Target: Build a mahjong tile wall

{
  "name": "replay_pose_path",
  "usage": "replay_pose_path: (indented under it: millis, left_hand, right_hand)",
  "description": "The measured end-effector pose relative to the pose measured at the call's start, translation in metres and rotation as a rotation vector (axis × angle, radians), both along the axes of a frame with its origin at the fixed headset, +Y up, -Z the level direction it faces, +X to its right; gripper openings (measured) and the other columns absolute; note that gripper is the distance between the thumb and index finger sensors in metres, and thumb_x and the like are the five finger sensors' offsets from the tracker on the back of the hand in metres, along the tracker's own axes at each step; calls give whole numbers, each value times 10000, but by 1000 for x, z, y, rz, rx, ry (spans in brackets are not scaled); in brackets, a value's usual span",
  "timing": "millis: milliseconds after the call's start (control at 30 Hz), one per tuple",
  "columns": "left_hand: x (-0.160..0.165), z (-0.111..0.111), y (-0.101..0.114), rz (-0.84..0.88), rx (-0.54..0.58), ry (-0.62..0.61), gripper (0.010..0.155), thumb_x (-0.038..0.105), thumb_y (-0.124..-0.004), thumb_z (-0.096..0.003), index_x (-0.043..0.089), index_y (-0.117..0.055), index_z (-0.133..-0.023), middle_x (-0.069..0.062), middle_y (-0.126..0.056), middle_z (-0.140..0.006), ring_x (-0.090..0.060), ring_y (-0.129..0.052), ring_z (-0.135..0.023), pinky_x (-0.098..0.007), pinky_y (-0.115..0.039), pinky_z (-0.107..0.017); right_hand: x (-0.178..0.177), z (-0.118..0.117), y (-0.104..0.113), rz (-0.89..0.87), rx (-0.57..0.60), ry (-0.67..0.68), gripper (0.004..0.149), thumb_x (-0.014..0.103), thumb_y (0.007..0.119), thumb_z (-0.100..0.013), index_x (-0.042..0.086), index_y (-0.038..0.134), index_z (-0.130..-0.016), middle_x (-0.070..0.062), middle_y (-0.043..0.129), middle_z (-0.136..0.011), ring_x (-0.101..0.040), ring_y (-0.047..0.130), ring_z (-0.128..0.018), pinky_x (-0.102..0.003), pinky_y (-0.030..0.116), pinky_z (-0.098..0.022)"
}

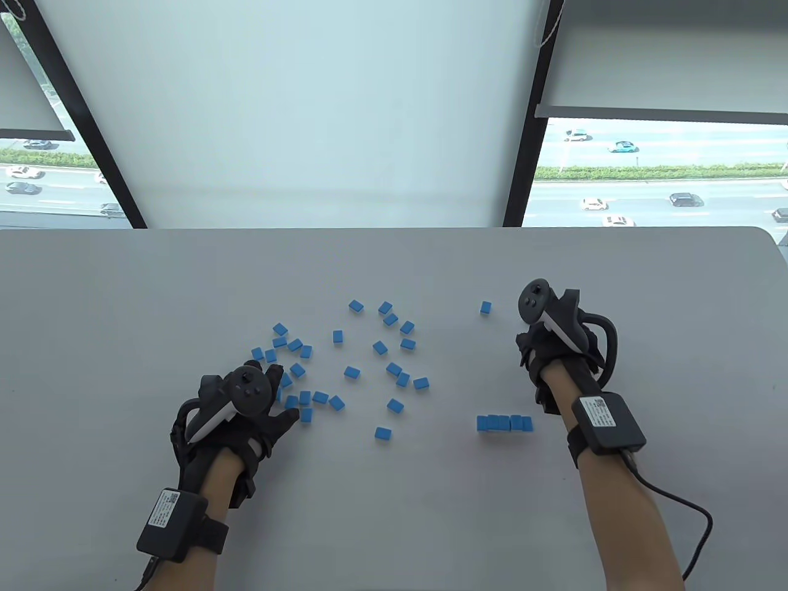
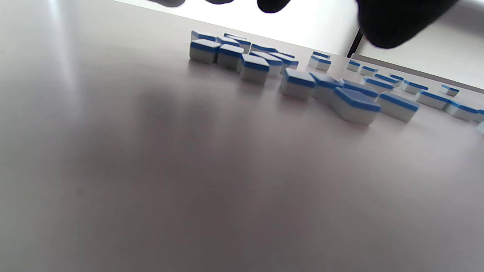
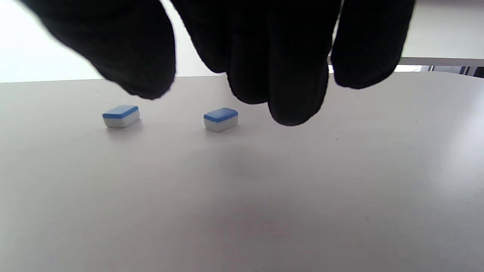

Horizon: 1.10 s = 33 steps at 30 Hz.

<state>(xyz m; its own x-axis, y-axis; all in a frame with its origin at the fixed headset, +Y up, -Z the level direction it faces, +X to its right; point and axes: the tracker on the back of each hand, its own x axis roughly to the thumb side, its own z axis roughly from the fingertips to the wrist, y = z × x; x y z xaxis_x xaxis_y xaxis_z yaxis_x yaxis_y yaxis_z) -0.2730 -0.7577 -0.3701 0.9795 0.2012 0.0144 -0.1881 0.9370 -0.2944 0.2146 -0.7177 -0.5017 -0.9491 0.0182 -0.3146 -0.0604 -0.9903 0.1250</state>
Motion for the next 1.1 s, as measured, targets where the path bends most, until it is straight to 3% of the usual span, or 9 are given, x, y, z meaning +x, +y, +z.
replay_pose_path:
  millis: [233,367,533,767,933,1100]
  left_hand:
    - [-2,-2,-2,-4,-11,10,848,683,-646,-427,327,-314,-1121,-66,-252,-1195,-478,-318,-1068,-757,-244,-651]
    - [-3,-4,-5,-17,-22,13,848,683,-646,-427,326,-315,-1121,-65,-255,-1195,-479,-320,-1067,-757,-244,-651]
    - [-2,-4,-5,-24,-25,13,846,682,-646,-426,328,-317,-1120,-64,-257,-1194,-477,-324,-1067,-757,-245,-651]
    - [-1,-3,-5,-18,-27,7,847,683,-645,-427,326,-317,-1121,-64,-256,-1195,-478,-323,-1067,-757,-245,-651]
    - [0,-3,-5,-10,-24,0,846,682,-645,-426,326,-319,-1121,-62,-258,-1195,-477,-323,-1067,-756,-245,-651]
    - [0,-2,-5,-6,-18,-8,847,682,-646,-425,325,-322,-1121,-64,-262,-1195,-476,-324,-1067,-756,-246,-651]
  right_hand:
    - [9,-38,-31,-42,-111,-167,784,488,889,-395,270,512,-1047,3,742,-935,-290,909,-686,-501,747,-592]
    - [10,-44,-36,-29,-114,-189,603,403,863,-433,310,614,-974,32,758,-883,-252,901,-642,-480,750,-584]
    - [9,-43,-34,17,-137,-141,588,351,872,-427,270,630,-958,35,813,-811,-237,942,-582,-470,784,-551]
    - [11,-17,-12,52,-82,-16,578,343,878,-422,229,658,-945,26,858,-736,-229,968,-509,-467,818,-486]
    - [7,21,24,77,46,120,580,345,881,-411,227,671,-938,28,873,-715,-219,982,-475,-460,839,-451]
    - [5,62,54,42,150,171,580,351,880,-413,241,669,-942,34,872,-716,-217,978,-479,-459,836,-455]
